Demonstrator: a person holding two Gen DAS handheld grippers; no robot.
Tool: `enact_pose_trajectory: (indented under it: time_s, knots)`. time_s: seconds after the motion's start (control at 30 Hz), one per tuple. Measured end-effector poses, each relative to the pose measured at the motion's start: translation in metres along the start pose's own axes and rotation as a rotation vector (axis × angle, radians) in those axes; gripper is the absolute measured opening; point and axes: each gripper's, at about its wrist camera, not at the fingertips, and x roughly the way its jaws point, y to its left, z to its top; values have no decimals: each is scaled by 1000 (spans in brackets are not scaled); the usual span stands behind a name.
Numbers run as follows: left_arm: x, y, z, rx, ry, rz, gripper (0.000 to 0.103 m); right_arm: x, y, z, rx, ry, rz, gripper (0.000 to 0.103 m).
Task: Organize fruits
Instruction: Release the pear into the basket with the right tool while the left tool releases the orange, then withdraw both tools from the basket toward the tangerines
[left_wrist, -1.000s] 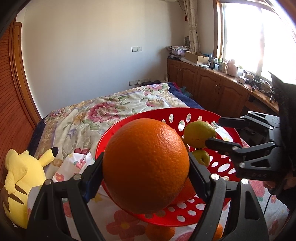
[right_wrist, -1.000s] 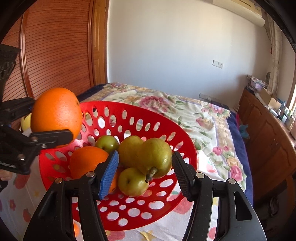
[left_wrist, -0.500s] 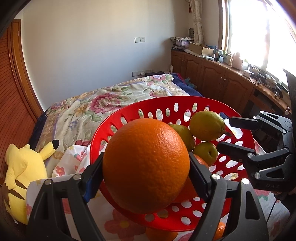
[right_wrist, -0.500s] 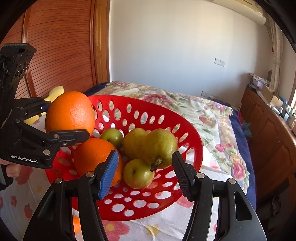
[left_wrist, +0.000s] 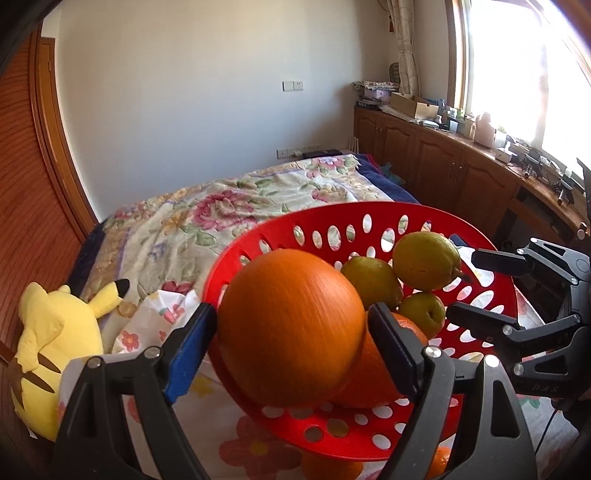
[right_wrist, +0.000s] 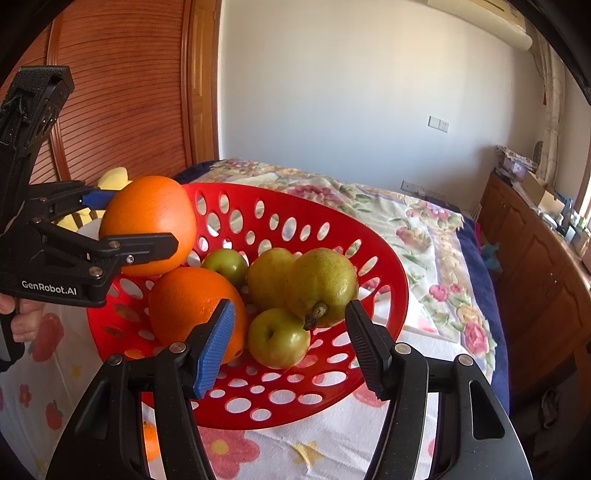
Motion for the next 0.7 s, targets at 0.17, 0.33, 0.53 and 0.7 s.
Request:
enact_pose_trajectory:
  time_s: [0.17,0.33,0.53,0.7]
  knots:
    - [-10,-2,1,15,-23,-6,84,-1,2,-1,-2,1,-1,64]
    - [-19,-2,-4,16,-33,-14,84,-3,5,-1,-7,1,-6,64]
    - [-31,-3,-11,11,-45,-20,84,-7,7,-2,-6,2,-9,64]
    - [-42,-4,-20,0,-54,-28,84,-11,10,-2,0,0,-12,64]
